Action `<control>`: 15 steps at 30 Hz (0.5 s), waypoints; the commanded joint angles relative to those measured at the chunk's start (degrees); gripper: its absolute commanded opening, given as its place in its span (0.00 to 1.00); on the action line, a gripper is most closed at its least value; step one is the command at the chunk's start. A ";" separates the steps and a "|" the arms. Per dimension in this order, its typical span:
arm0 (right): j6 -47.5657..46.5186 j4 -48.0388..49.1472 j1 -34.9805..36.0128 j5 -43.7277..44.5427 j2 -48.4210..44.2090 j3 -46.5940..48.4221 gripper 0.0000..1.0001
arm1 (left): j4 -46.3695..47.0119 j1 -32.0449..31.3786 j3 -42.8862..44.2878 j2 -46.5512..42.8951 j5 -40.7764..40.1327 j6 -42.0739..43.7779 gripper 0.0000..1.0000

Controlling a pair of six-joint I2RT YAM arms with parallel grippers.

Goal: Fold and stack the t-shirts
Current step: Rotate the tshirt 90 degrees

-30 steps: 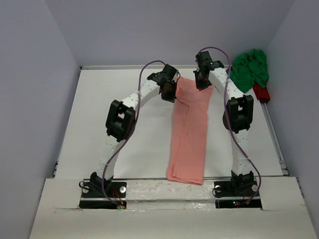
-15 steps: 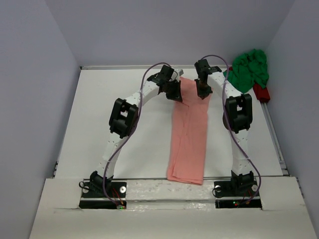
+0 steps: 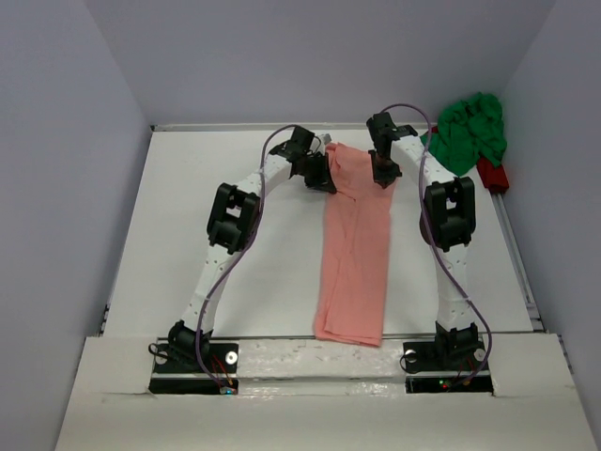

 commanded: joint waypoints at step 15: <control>-4.99 -6.29 0.16 -8.35 12.02 16.19 0.00 | -3.19 7.34 -12.10 -7.81 -7.89 -2.11 0.00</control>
